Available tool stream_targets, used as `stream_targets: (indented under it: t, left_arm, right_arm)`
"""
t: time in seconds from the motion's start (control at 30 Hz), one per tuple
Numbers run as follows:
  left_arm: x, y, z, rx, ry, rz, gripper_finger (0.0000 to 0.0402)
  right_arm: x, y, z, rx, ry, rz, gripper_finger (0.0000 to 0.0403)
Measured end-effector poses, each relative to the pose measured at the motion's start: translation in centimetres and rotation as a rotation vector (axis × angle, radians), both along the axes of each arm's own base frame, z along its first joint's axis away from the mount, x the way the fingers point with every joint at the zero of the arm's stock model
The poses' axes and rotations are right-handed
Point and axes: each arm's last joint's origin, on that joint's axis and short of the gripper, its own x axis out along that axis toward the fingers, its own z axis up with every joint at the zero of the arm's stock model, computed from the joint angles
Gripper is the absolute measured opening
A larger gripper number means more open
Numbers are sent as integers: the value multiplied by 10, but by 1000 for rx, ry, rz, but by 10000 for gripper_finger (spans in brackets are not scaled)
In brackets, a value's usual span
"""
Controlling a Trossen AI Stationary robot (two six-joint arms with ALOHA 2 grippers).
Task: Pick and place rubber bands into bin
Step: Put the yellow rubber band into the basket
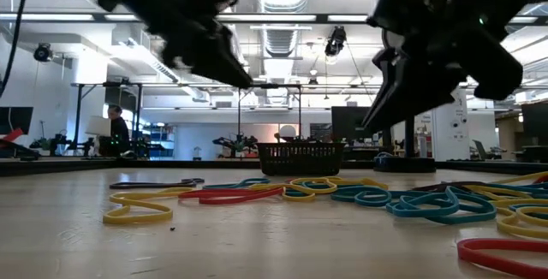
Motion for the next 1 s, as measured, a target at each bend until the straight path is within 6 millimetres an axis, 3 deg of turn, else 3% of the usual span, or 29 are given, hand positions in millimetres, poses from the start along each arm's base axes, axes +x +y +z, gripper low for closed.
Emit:
stream_targets:
  t: [0.27, 0.5, 0.73, 1.0]
  left_arm:
    - [-32, -28, -20, -177, 234, -74, 118]
    - [-26, -33, -42, -297, 306, -31, 118]
    - [-12, -36, -64, -295, 319, -29, 118]
    - [-12, -35, -68, -285, 339, -24, 118]
  right_arm:
    - [-4, -3, -8, -24, -13, 28, 54]
    - [-4, -2, -8, -15, -7, 49, 54]
    - [-1, 4, -7, 173, -12, 88, 54]
    - [1, 5, -7, 187, -33, 84, 68]
